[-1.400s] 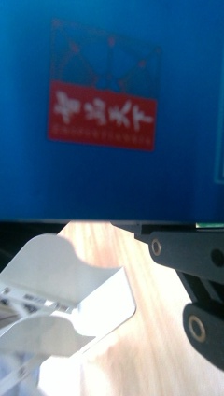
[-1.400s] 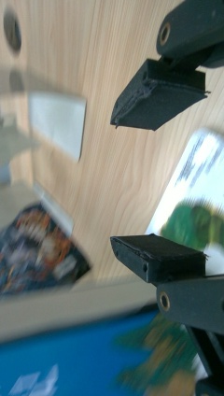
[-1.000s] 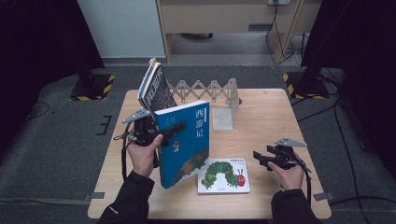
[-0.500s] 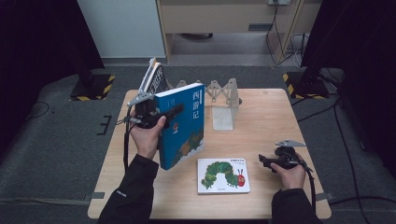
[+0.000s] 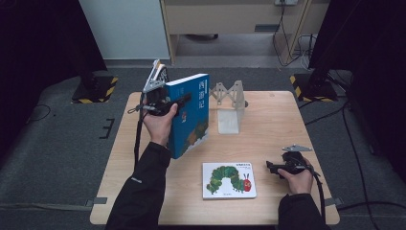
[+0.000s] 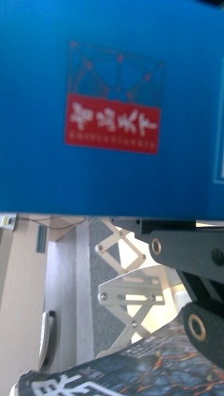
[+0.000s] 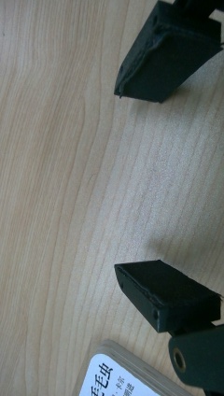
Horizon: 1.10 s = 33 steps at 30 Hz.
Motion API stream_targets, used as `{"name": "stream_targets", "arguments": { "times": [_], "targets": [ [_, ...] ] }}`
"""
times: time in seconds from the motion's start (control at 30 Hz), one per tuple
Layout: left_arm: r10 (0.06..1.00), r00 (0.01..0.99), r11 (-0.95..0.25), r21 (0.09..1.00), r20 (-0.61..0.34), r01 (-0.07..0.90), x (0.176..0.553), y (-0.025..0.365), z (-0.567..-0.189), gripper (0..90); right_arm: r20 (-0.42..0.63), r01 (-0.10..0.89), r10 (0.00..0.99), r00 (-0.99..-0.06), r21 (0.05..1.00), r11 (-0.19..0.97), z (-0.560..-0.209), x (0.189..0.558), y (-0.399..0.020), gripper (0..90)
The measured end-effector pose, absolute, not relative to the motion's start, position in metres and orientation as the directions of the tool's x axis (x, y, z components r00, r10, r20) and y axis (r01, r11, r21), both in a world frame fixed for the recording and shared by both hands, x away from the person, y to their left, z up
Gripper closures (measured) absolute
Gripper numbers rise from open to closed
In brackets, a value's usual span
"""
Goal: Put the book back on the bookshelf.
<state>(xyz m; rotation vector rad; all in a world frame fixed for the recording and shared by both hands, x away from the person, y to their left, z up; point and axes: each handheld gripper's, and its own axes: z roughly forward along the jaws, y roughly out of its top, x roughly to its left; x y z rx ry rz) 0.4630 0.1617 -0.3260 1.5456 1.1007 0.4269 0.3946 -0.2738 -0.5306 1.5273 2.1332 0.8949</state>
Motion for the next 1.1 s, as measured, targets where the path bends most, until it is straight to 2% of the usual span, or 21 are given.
{"name": "stream_targets", "arguments": {
  "times": [0.53,0.83,1.1],
  "targets": [
    [0.861,0.435,0.076,0.913,-0.263,0.402,0.509,0.144,-0.329,59.9,0.007,0.671,0.943,-0.333,0.705,0.231,-0.539,0.393,-0.274,0.8],
    [0.886,0.389,0.089,0.914,-0.254,0.395,0.526,0.133,-0.344,59.8,0.007,0.669,0.942,-0.334,0.706,0.232,-0.540,0.393,-0.274,0.7],
    [0.884,0.397,0.073,0.910,-0.249,0.409,0.531,0.118,-0.356,59.9,0.007,0.669,0.942,-0.334,0.706,0.232,-0.540,0.393,-0.274,0.7]
  ]
}}
